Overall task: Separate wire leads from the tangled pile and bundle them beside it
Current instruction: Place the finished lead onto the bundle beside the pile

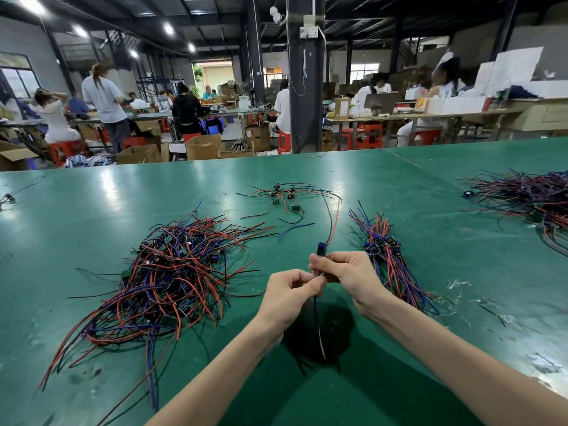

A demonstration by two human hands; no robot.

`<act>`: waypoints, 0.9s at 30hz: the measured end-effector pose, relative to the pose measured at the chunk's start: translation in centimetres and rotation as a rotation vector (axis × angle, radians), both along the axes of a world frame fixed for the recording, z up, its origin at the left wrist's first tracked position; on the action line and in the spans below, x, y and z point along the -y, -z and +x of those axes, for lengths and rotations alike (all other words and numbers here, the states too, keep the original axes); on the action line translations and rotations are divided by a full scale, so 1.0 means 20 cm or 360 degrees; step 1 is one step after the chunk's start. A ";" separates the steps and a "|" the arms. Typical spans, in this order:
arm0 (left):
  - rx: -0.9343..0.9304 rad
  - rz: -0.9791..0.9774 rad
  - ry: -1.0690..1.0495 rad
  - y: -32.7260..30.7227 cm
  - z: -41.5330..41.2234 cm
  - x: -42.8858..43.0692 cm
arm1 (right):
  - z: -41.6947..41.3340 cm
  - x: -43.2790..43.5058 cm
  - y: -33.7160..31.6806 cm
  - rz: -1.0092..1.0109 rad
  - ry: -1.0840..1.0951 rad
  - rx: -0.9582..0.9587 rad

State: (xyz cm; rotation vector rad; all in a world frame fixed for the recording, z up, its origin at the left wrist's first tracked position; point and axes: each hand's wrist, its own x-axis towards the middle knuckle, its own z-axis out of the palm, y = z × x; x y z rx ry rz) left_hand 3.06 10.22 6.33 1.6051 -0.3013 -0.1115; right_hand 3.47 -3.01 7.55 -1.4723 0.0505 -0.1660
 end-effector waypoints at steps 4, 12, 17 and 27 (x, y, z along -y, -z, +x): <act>0.0063 -0.0024 0.0109 -0.02 -0.04 0.01 | 0.04 0.06 -0.01 -0.0106 0.0127 0.0041; 0.0164 -0.0019 0.0255 -0.06 -0.11 0.03 | 0.07 0.14 -0.01 -0.0183 0.0227 0.0078; 0.0267 0.0106 0.0306 -0.06 -0.15 0.04 | 0.08 0.18 0.01 -0.0211 0.0308 0.0073; 0.0338 0.0241 0.0369 -0.07 -0.15 0.04 | 0.09 0.18 0.05 -0.0304 0.0304 0.0093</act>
